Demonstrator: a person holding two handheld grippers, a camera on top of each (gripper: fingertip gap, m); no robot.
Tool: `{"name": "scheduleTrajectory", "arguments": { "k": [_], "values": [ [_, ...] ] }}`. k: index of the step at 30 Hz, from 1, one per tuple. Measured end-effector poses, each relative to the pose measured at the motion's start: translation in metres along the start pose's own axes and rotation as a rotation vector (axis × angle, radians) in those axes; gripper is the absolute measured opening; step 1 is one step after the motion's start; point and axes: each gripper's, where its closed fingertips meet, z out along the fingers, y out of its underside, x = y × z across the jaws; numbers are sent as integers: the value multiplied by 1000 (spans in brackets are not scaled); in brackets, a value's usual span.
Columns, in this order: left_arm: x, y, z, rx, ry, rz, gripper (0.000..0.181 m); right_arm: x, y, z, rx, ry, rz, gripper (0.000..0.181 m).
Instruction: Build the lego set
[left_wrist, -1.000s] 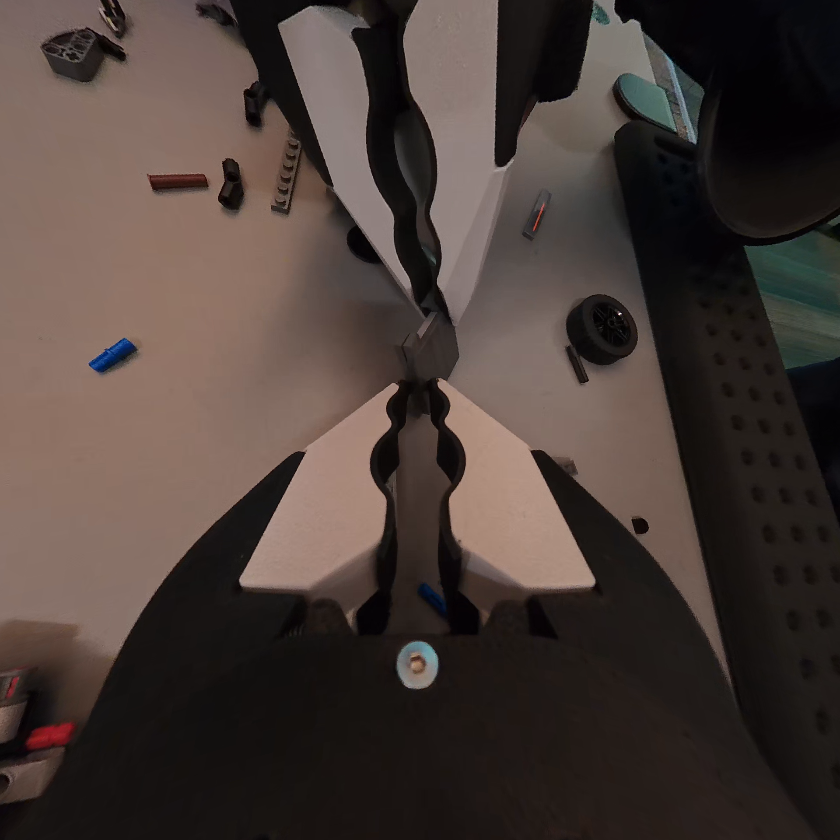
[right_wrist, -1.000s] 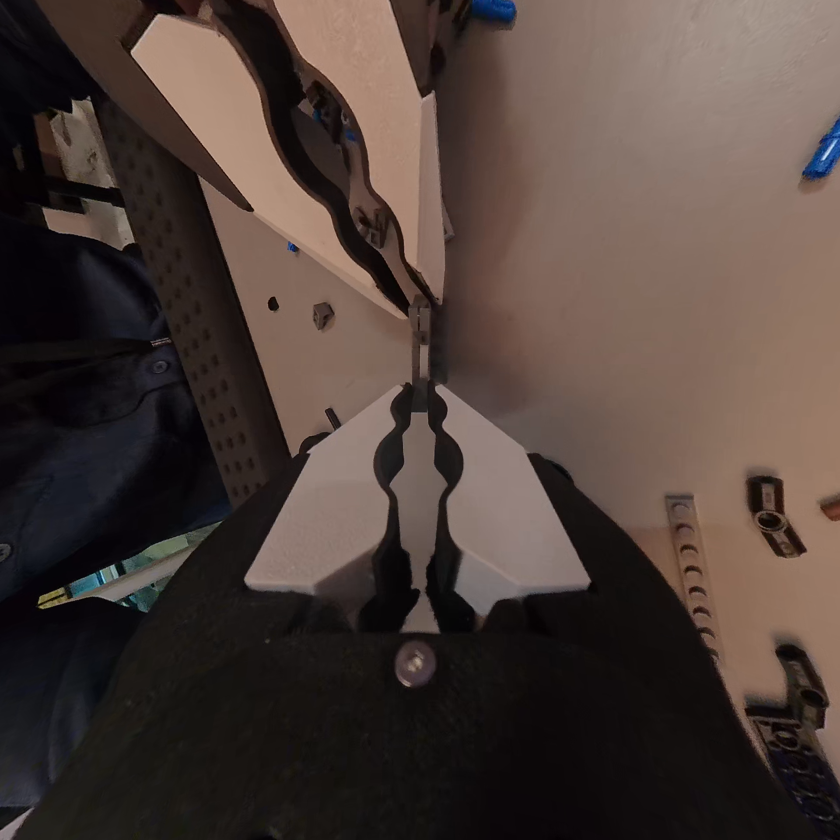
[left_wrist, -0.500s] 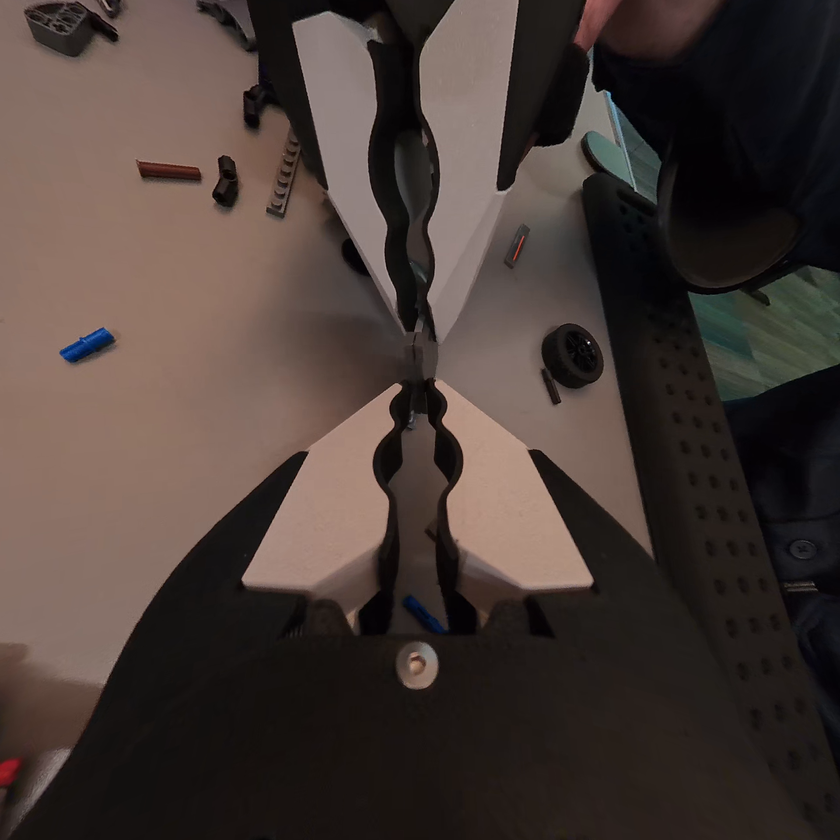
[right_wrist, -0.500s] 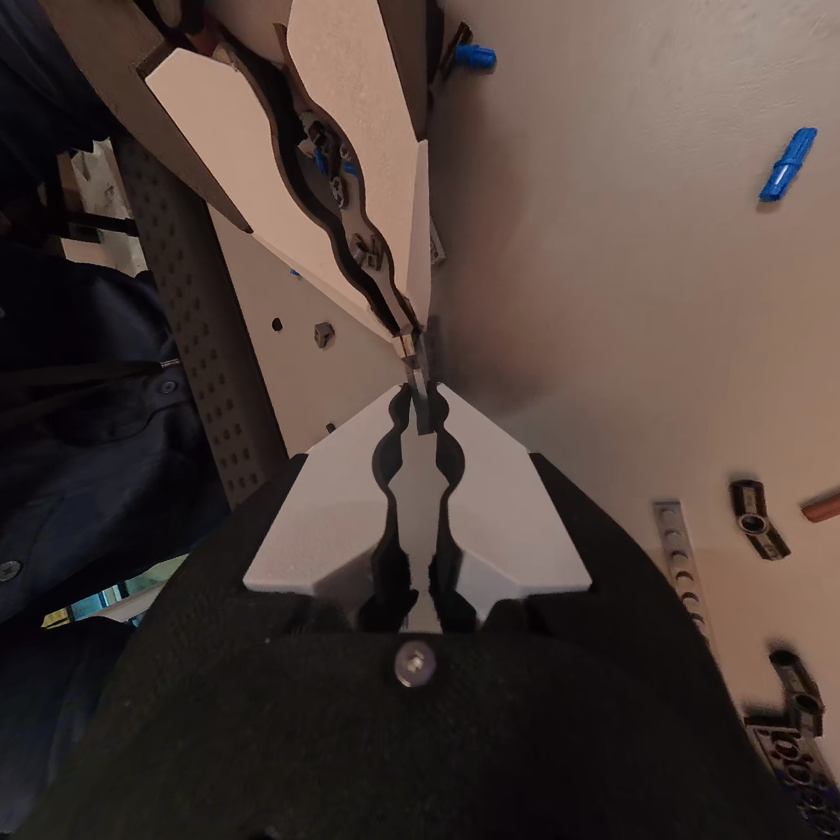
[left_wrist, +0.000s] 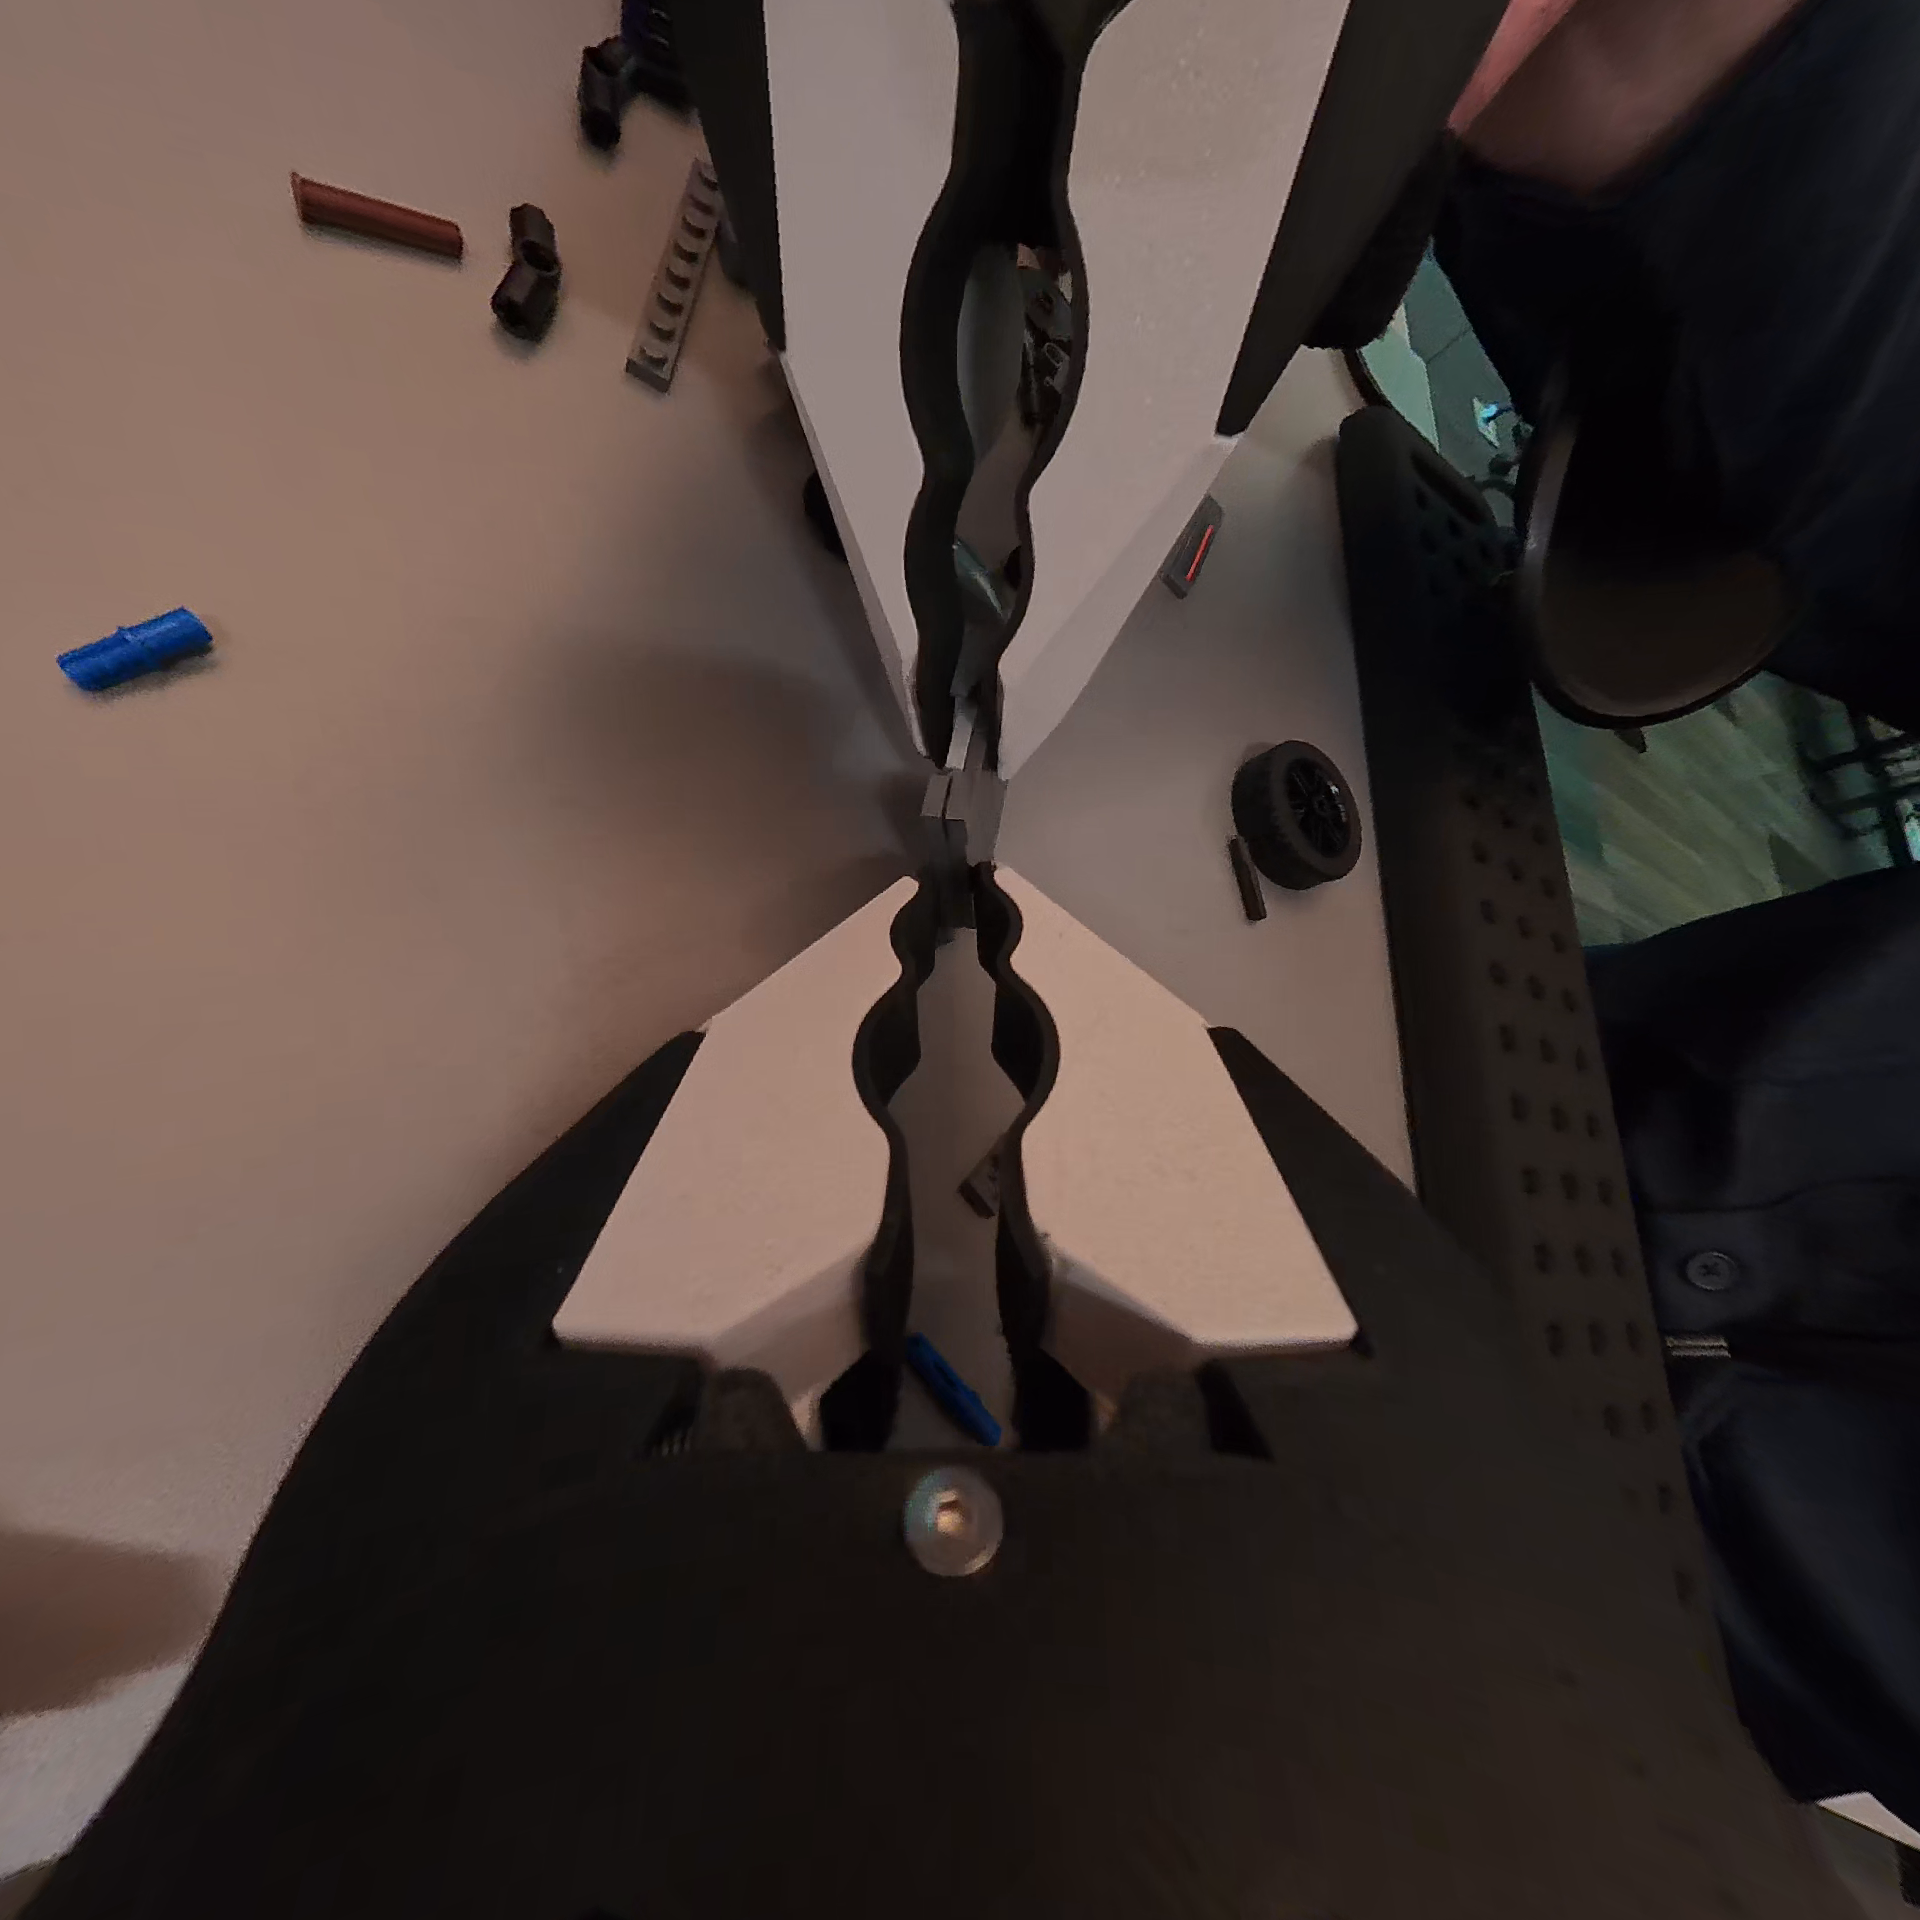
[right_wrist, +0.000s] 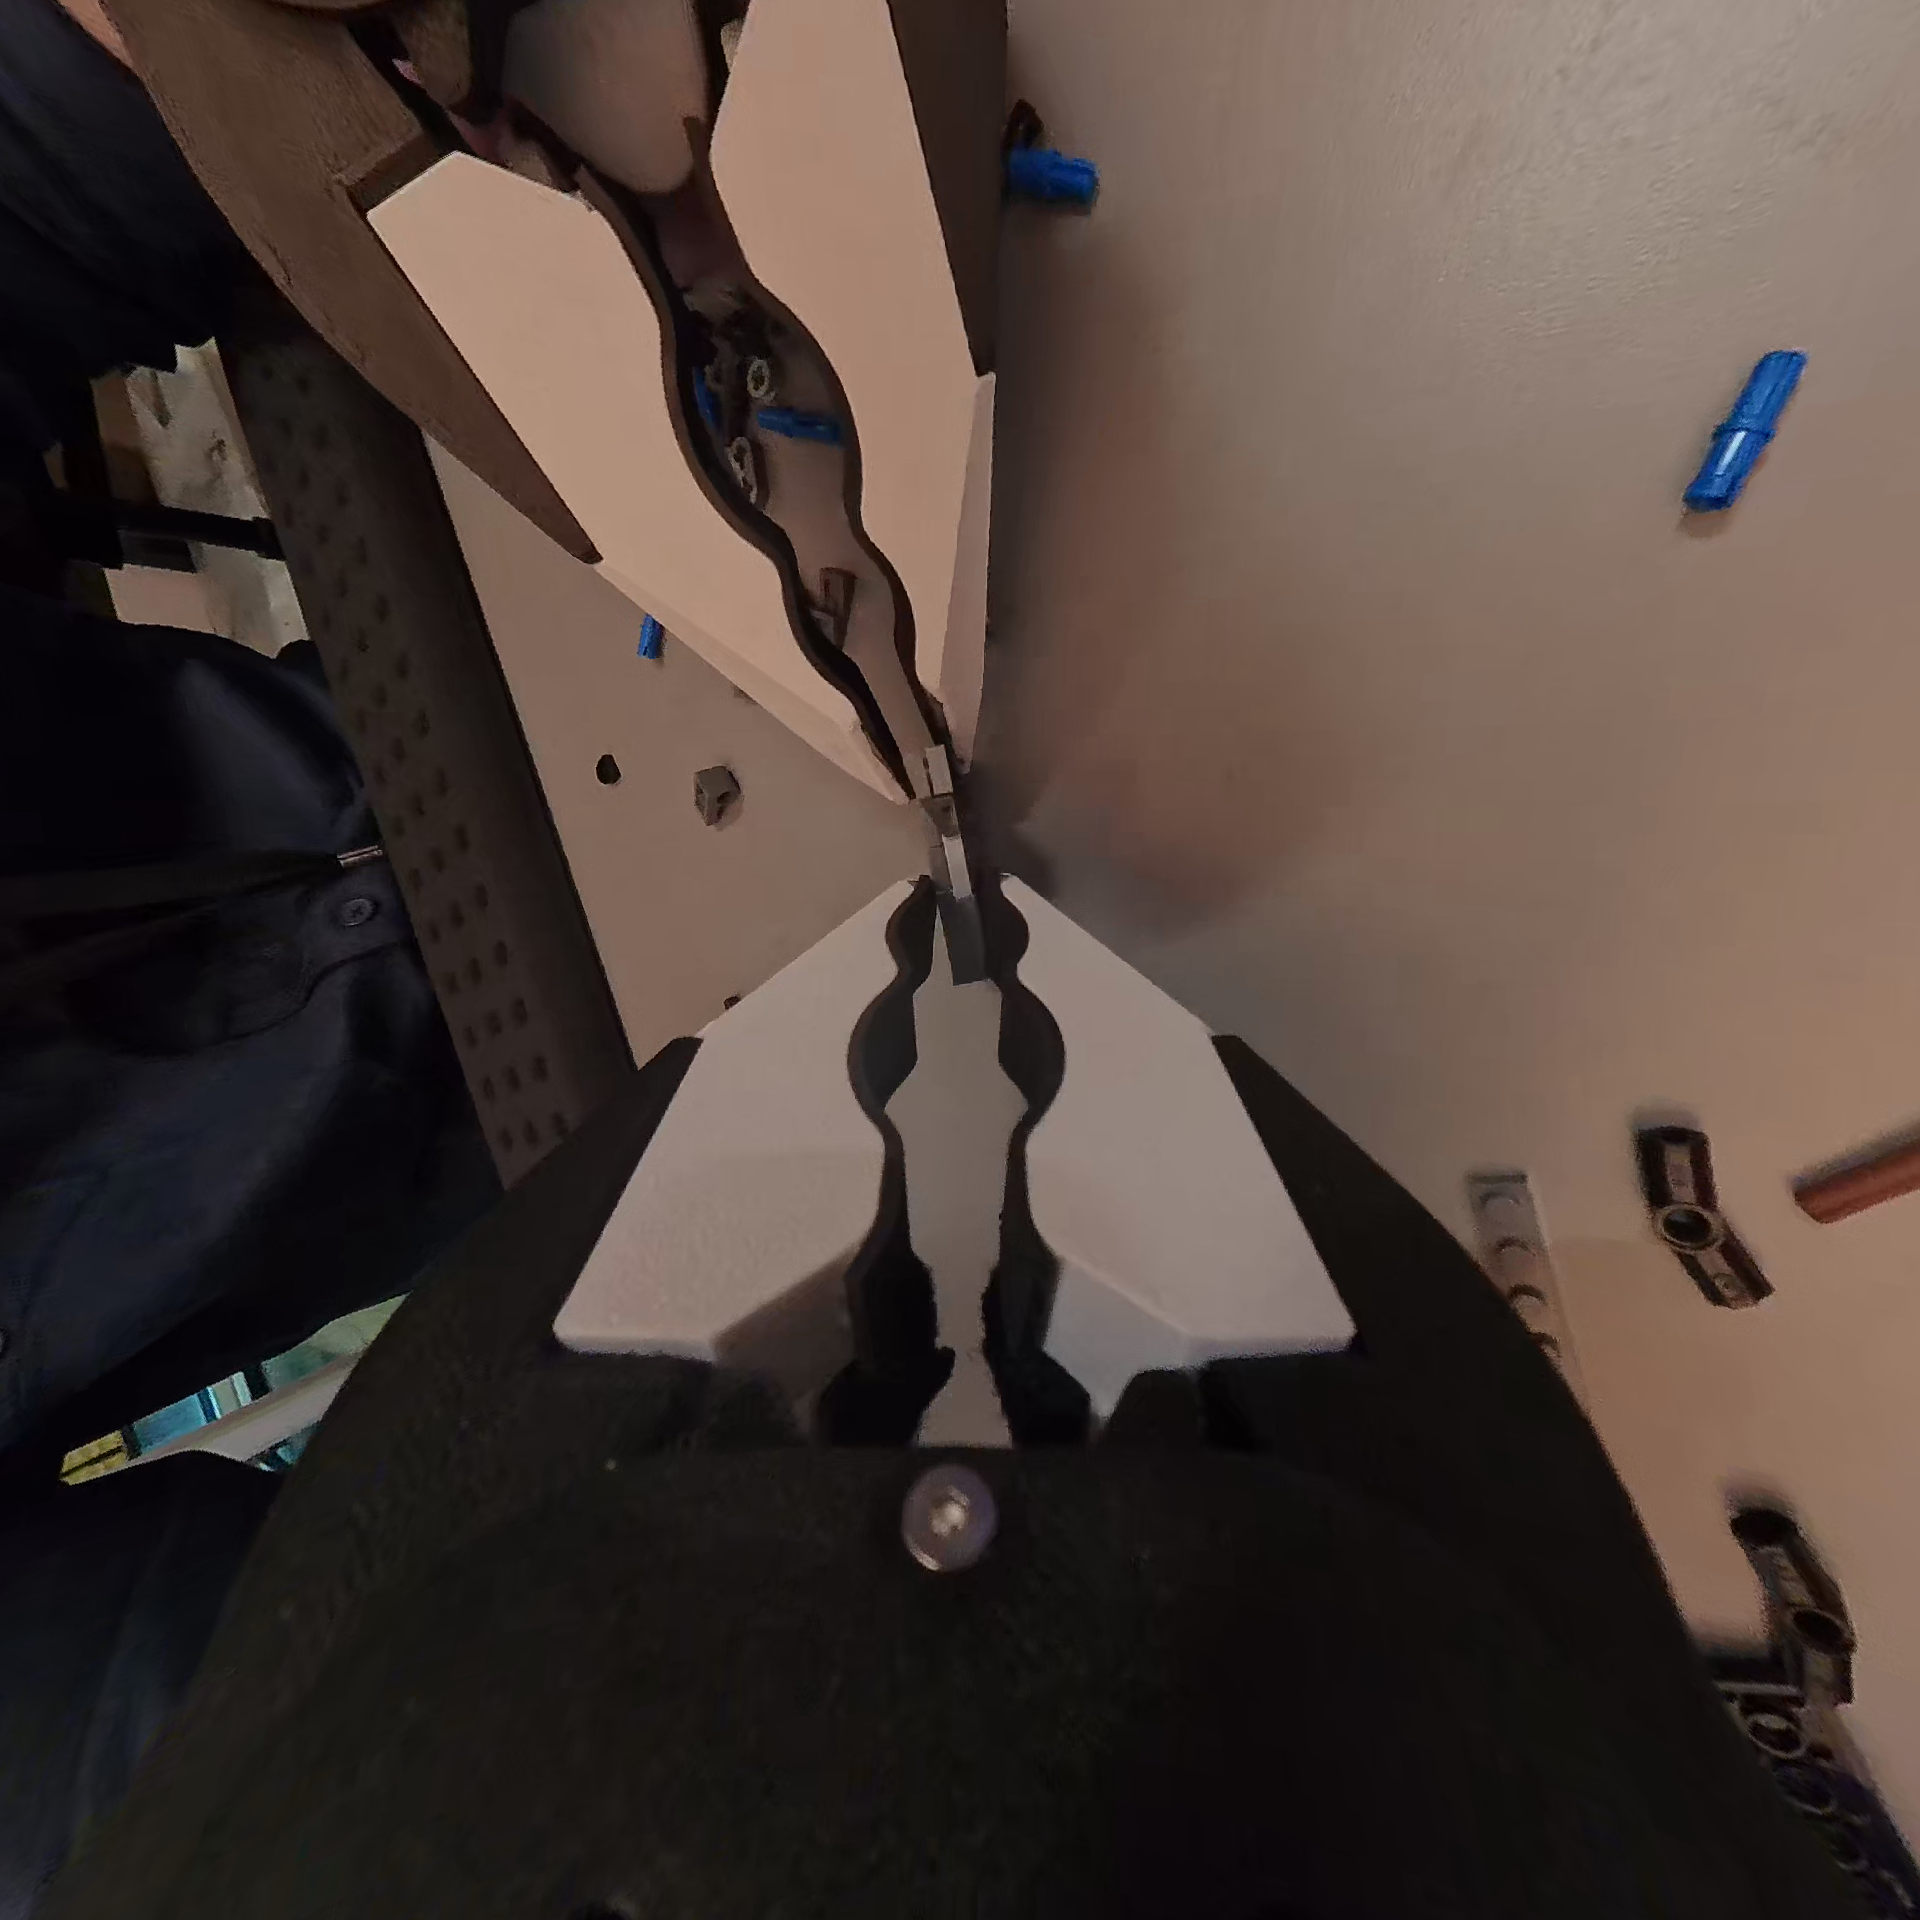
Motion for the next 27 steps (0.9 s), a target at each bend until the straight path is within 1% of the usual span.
{"name": "scheduleTrajectory", "arguments": {
  "k": [13, 22, 27],
  "values": [
    [-7, 0, -1, 2, -19, -30, 6, 11, 1, 3, -19, 73, 3, 15],
    [-10, 3, -1, -17, -61, -1, 9, 16, 2, 7, -51, 126, -12, 20],
    [-11, 3, -1, -24, -72, 23, 14, 16, 3, 8, -60, 131, -22, 20]
  ]
}}
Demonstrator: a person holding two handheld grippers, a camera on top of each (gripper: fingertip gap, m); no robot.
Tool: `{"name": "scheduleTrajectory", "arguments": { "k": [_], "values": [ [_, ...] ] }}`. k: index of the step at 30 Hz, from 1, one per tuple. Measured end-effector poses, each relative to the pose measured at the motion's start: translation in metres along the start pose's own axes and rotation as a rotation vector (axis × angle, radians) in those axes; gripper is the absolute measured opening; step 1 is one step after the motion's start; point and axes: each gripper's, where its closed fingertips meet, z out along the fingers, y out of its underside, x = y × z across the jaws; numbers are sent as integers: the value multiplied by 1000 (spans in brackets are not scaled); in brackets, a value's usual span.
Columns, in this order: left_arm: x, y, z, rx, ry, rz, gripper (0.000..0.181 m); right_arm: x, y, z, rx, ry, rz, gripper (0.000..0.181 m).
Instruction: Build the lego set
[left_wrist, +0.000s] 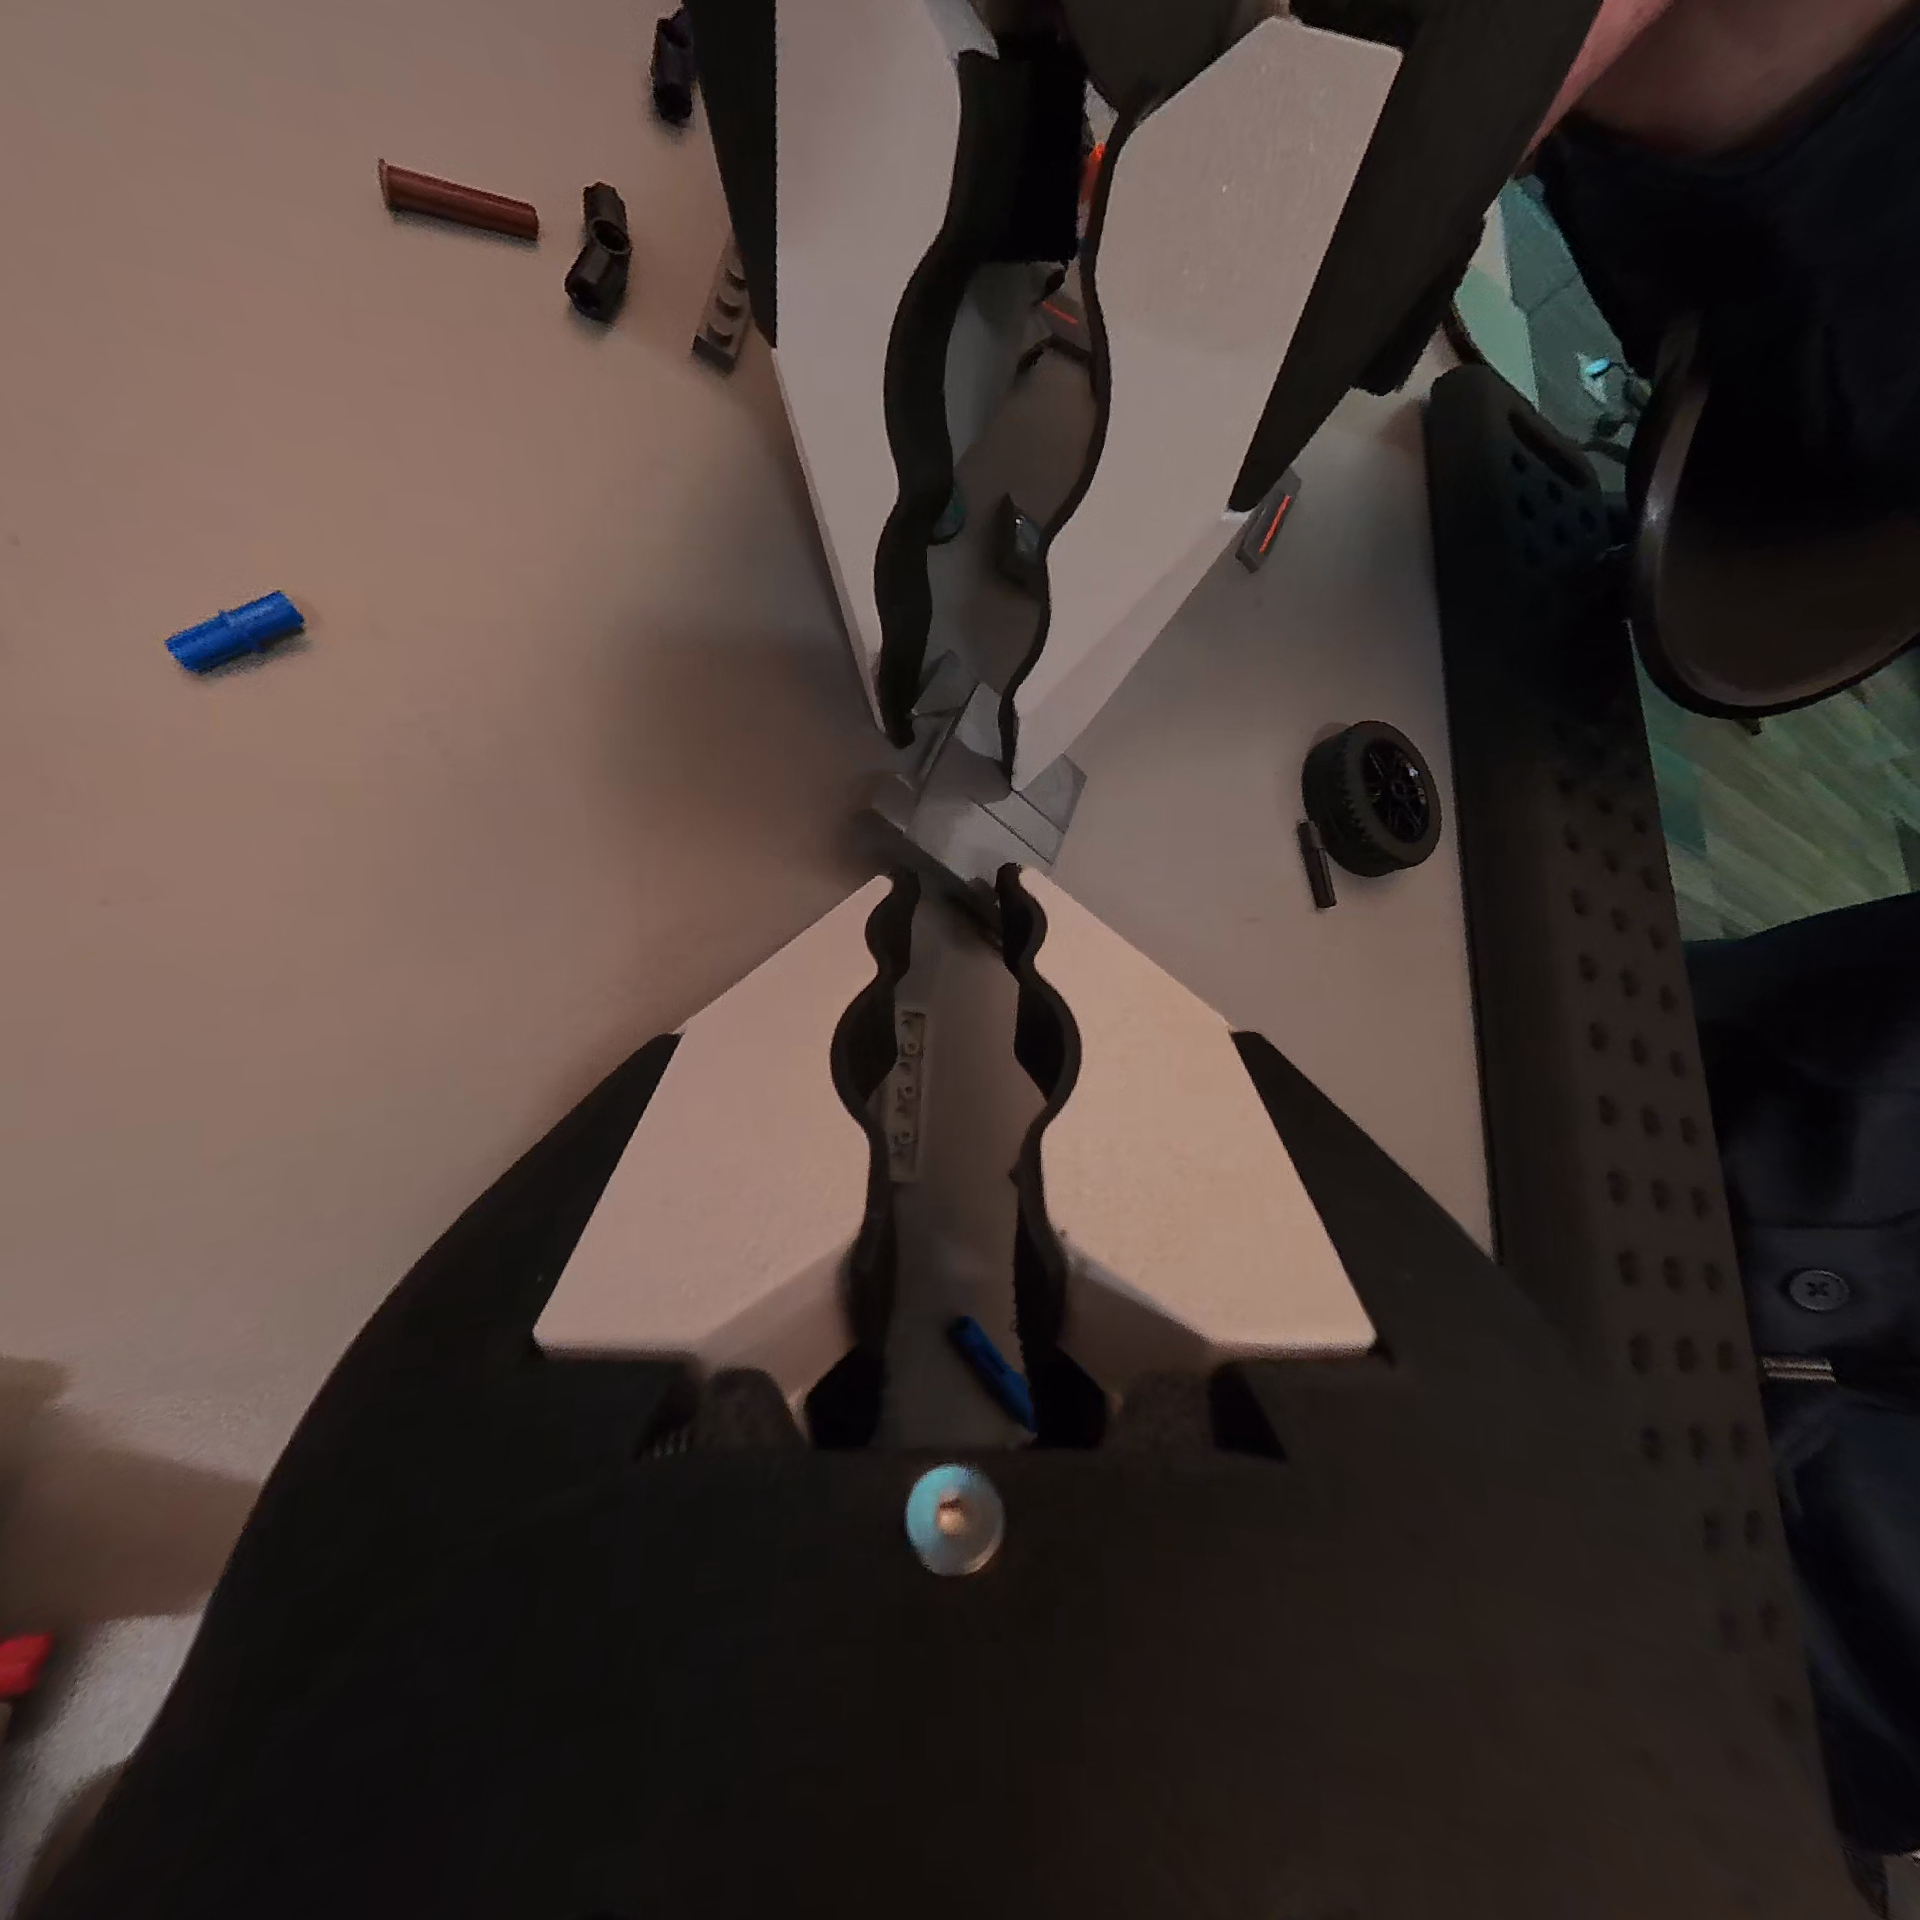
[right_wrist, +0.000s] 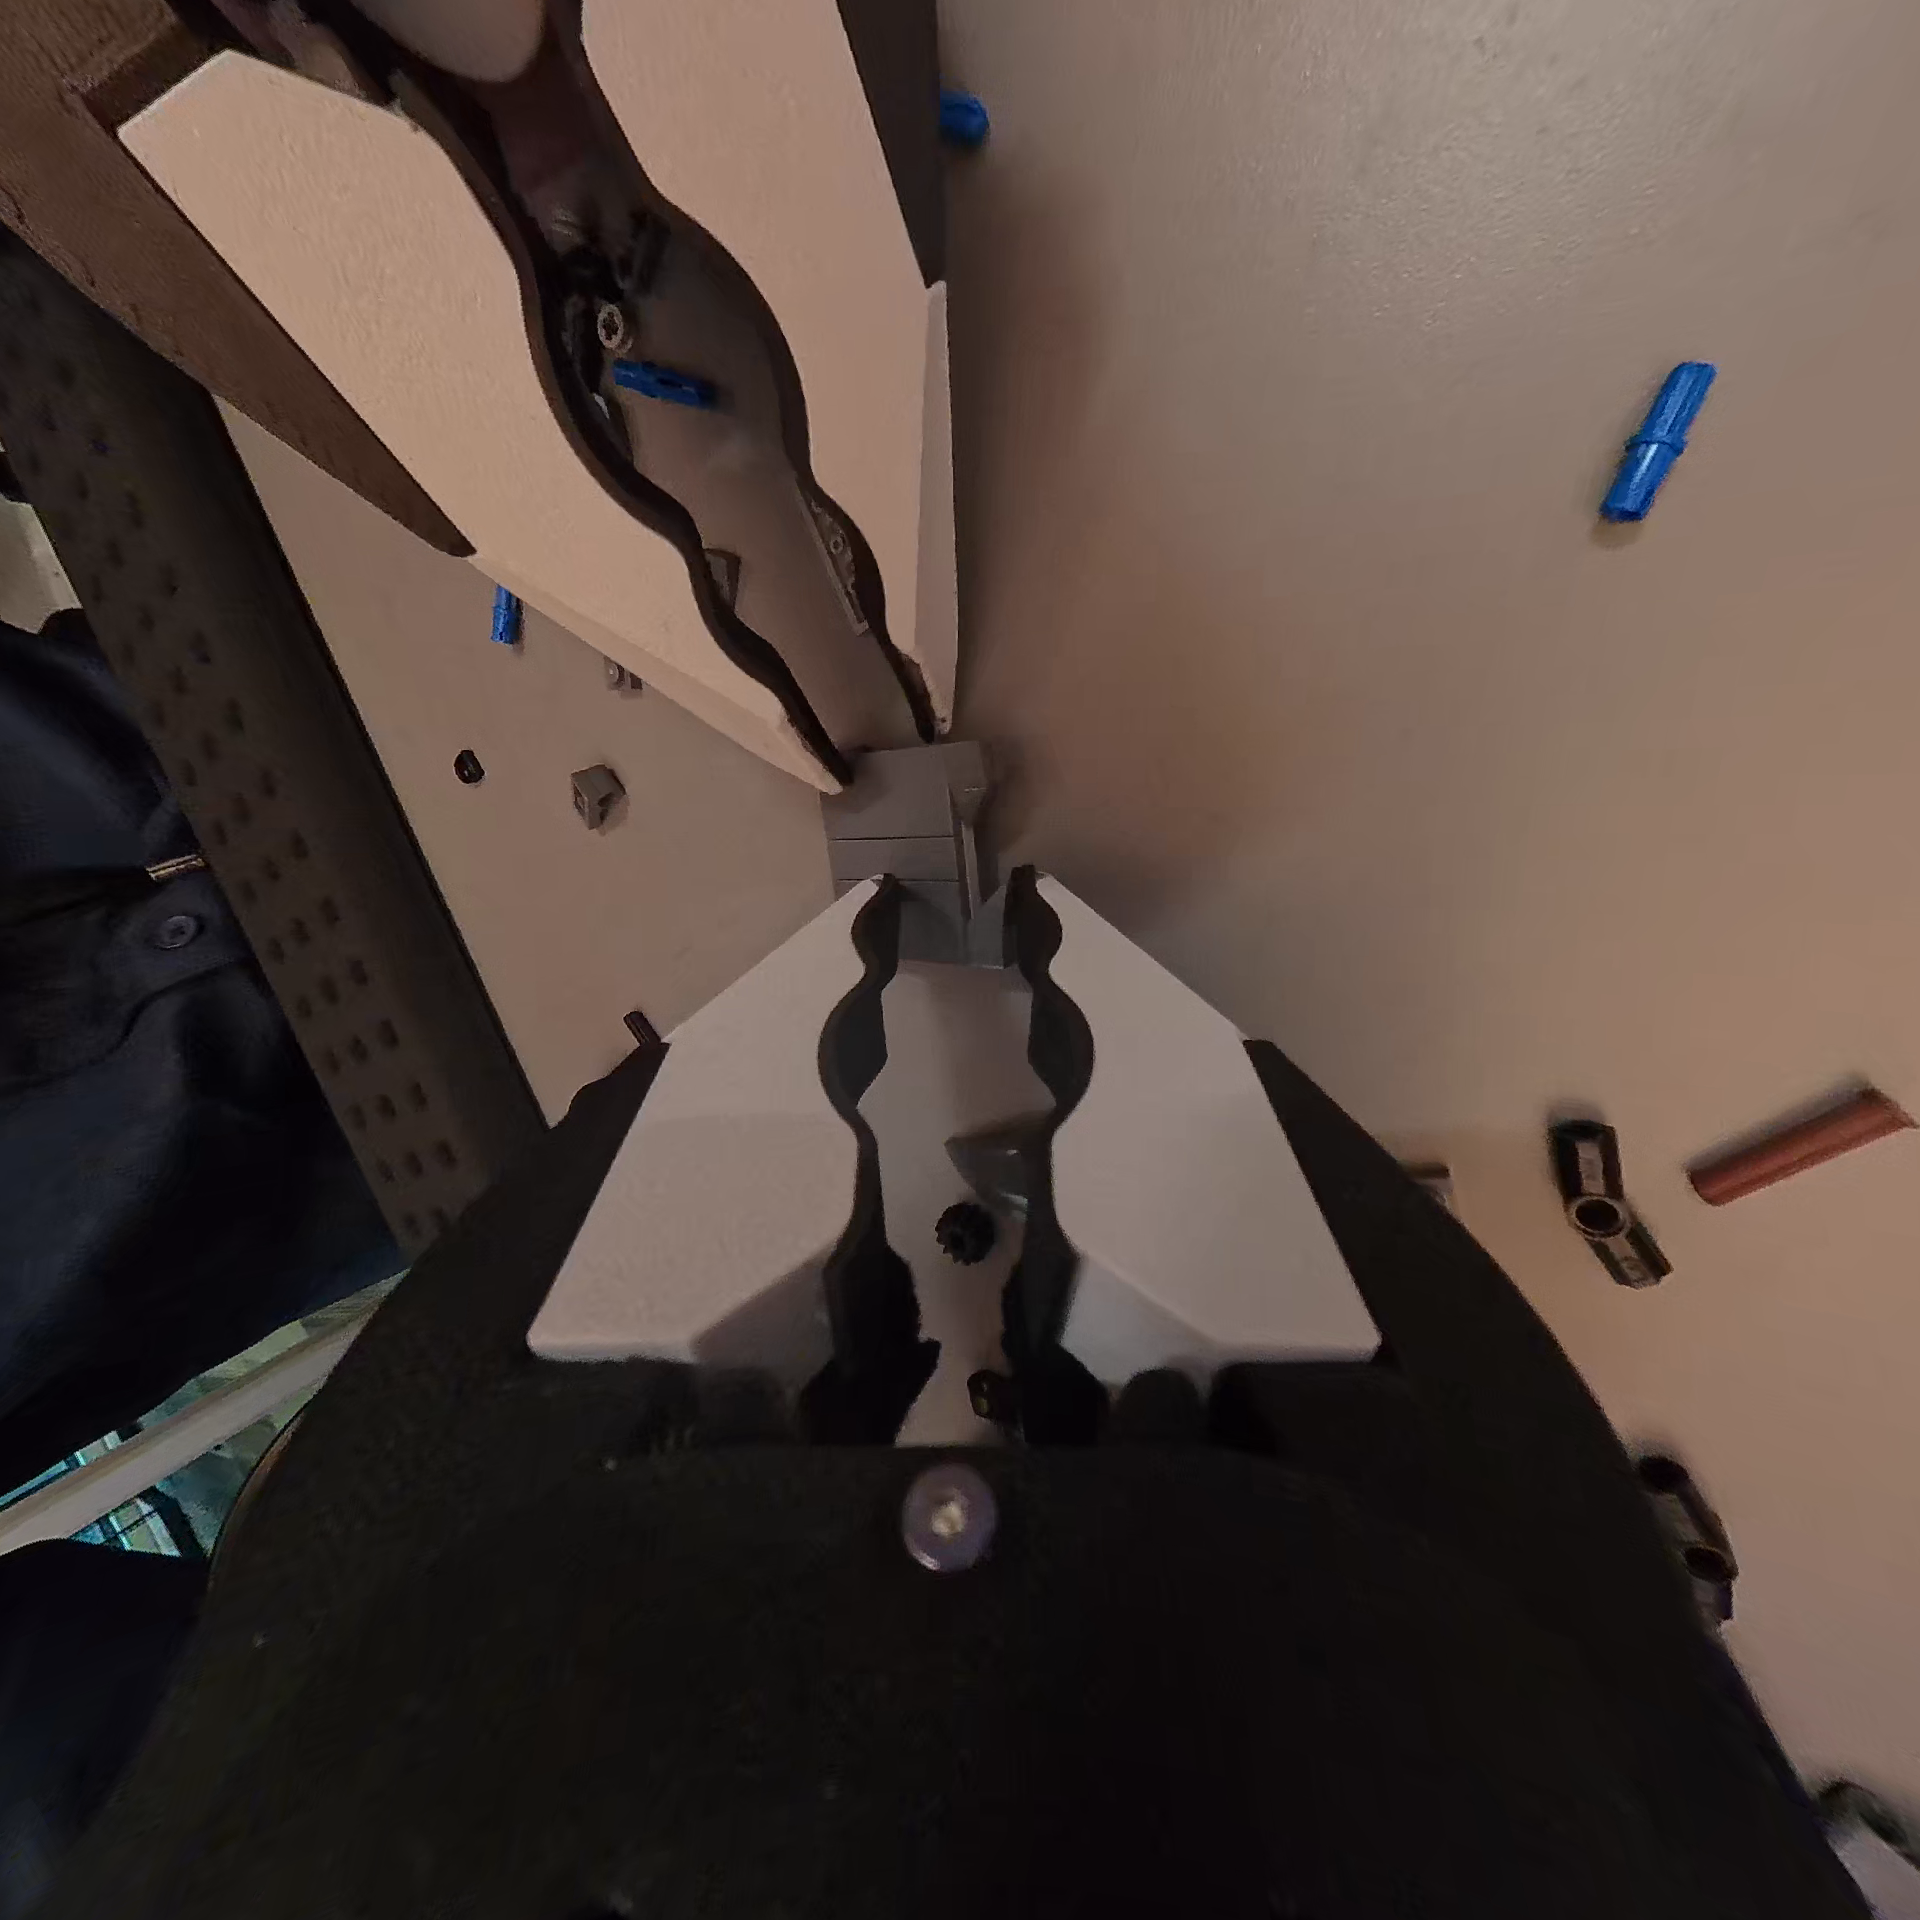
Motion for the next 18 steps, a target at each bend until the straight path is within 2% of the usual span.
{"name": "scheduleTrajectory", "arguments": {
  "k": [9, 18],
  "values": [
    [5, 2, -4, -27, -4, 74, 19, 1, 2, 0, -16, 21, -14, 21],
    [10, 16, 0, -146, -70, 251, 18, 0, 1, 0, -23, 31, -21, 21]
  ]
}}
